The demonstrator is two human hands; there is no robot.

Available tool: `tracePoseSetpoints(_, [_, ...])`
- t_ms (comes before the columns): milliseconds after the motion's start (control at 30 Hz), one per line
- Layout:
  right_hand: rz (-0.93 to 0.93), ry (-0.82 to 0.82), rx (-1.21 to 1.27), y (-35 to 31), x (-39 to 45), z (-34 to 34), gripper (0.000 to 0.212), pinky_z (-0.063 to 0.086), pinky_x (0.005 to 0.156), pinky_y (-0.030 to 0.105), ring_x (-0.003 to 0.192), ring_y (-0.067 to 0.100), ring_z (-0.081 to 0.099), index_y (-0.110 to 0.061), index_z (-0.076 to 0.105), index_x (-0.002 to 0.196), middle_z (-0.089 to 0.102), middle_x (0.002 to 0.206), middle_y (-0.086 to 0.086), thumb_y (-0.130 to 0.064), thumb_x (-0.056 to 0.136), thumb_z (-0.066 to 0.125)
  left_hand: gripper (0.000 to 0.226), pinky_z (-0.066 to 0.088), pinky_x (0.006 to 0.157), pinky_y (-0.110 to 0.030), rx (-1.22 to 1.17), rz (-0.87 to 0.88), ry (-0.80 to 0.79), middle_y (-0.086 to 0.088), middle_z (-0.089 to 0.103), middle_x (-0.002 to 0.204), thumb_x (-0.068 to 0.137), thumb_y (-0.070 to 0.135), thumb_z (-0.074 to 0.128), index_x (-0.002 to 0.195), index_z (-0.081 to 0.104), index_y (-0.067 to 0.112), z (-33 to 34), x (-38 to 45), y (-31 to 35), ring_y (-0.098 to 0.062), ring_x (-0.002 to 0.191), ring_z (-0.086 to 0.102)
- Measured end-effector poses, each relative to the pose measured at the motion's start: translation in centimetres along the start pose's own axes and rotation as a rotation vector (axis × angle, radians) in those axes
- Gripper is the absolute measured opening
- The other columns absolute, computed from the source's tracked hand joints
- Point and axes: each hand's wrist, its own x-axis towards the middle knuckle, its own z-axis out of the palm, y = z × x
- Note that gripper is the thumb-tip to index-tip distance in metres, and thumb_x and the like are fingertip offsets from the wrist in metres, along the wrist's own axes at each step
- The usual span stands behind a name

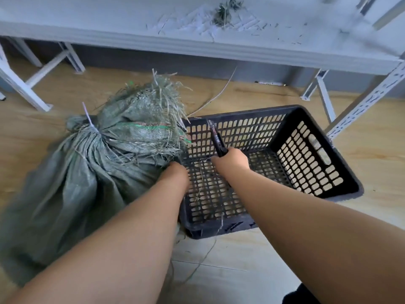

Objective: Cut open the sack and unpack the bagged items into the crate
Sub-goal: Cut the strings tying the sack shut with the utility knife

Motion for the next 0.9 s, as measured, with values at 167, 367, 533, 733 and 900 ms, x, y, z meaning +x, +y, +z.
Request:
tracePoseSetpoints(167, [-0.026,0.159,0.220,-1.3,-1.5,0.8,0.032,0.037,0.051,0.022,0.060,0.004,0.047,-0.020,0.058,0.115,0.052,0.079,-0.007,-0.036,0.088,0.060,0.020,0.040,0.063,-0.030,0.172,0.130,0.244,-0.001,0.065,0.100,0.094,0.034,0.057,0.103,0.063,0.018,-3.0,-2.1,-1.5,-0.024,0.090,0.061])
tracePoseSetpoints(367, [-0.228,0.280,0.434,-5.9,-6.9,3.8,0.020,0.033,0.049,0.017,0.057,-0.001,0.048,-0.027,0.048,0.080,0.054,0.069,-0.013,-0.043,0.089,0.057,0.012,0.036,0.058,-0.031,-0.266,0.238,0.991,0.002,0.063,0.095,0.093,0.036,0.050,0.097,0.058,0.028,-10.2,-5.1,-8.6,-0.023,0.084,0.058])
tracePoseSetpoints(533, [-0.488,0.122,0.545,-10.3,-11.0,7.2,0.023,0.052,0.067,0.020,0.066,0.003,0.063,-0.031,0.048,0.075,0.063,0.069,-0.005,-0.049,0.083,0.059,0.053,0.034,0.105,-0.041,-0.307,0.113,0.947,-0.005,0.045,0.139,0.086,0.038,0.062,0.132,0.042,0.023,-13.6,-2.3,-12.8,-0.027,0.131,0.037])
tracePoseSetpoints(733, [-0.523,-0.147,0.346,-14.1,-11.8,9.3,0.013,0.051,0.067,0.033,0.082,0.020,0.063,-0.032,0.054,0.093,0.062,0.079,-0.011,-0.043,0.088,0.059,0.053,0.014,0.117,-0.046,-0.233,0.102,0.624,0.001,0.061,0.125,0.087,0.029,0.064,0.132,0.037,0.033,-11.9,-1.8,-15.5,-0.025,0.118,0.055])
tracePoseSetpoints(900, [-0.631,-0.264,0.364,-18.6,-12.0,10.4,0.034,0.048,0.092,0.032,0.102,0.016,0.062,-0.026,0.059,0.120,0.068,0.108,-0.004,-0.034,0.087,0.063,0.048,0.051,0.076,-0.043,-0.643,0.316,0.736,-0.001,0.067,0.102,0.088,0.020,0.057,0.121,0.033,0.046,-10.7,-4.9,-18.1,-0.030,0.091,0.063])
